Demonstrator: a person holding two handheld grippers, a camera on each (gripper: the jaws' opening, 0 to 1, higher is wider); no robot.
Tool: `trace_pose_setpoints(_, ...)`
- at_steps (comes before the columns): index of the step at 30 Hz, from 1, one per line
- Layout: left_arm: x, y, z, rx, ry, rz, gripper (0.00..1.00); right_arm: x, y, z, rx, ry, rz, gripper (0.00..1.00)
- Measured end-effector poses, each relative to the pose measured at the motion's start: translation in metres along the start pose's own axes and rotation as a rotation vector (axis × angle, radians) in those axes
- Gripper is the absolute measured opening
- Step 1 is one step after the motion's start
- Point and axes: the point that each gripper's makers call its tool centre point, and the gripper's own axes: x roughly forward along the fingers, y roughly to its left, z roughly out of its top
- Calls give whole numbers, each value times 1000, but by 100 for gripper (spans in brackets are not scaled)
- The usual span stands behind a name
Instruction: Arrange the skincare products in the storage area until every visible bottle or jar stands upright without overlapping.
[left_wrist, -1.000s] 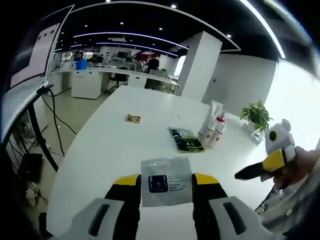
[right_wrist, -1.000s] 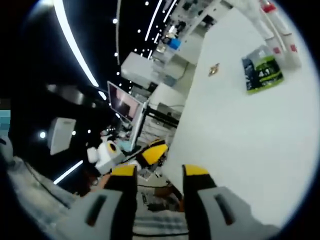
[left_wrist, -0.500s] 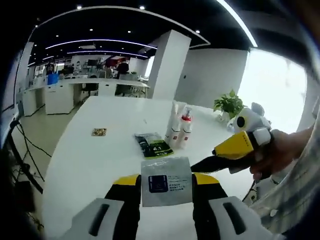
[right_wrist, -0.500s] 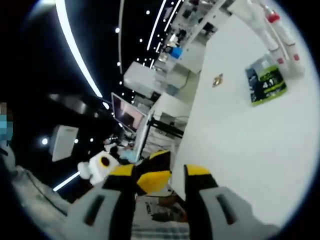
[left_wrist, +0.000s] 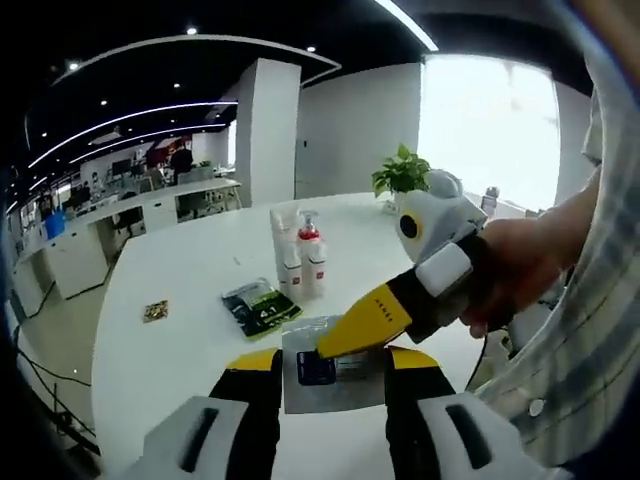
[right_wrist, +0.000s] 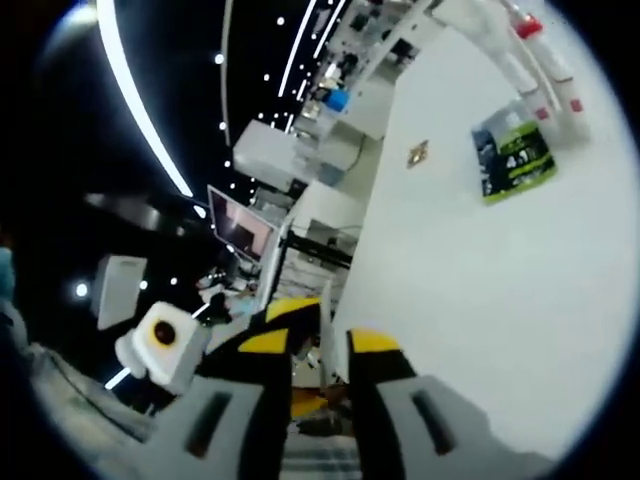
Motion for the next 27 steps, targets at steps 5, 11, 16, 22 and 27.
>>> trace_pose_setpoints(5,3,-8,0,7,2,-30,41,-6,-1,-1,4,8,-1,2)
trace_pose_setpoints(11,9,-15,-4,-36,-7,-83,42,-11,-6,-4,-19,21,-19,1)
trace_pose_setpoints(16,4,-8,-8,-315,-86,-139,41,-22,-8,4,5,4,-5,1)
trace_pose_setpoints(22,-6,-10,-8,-620,-170,-295,39,-31,4,13,19,1,79,1)
trace_pose_setpoints(27,-13,-24,3,-797,-232,-460,22,-32,15,7,3,29,131,1)
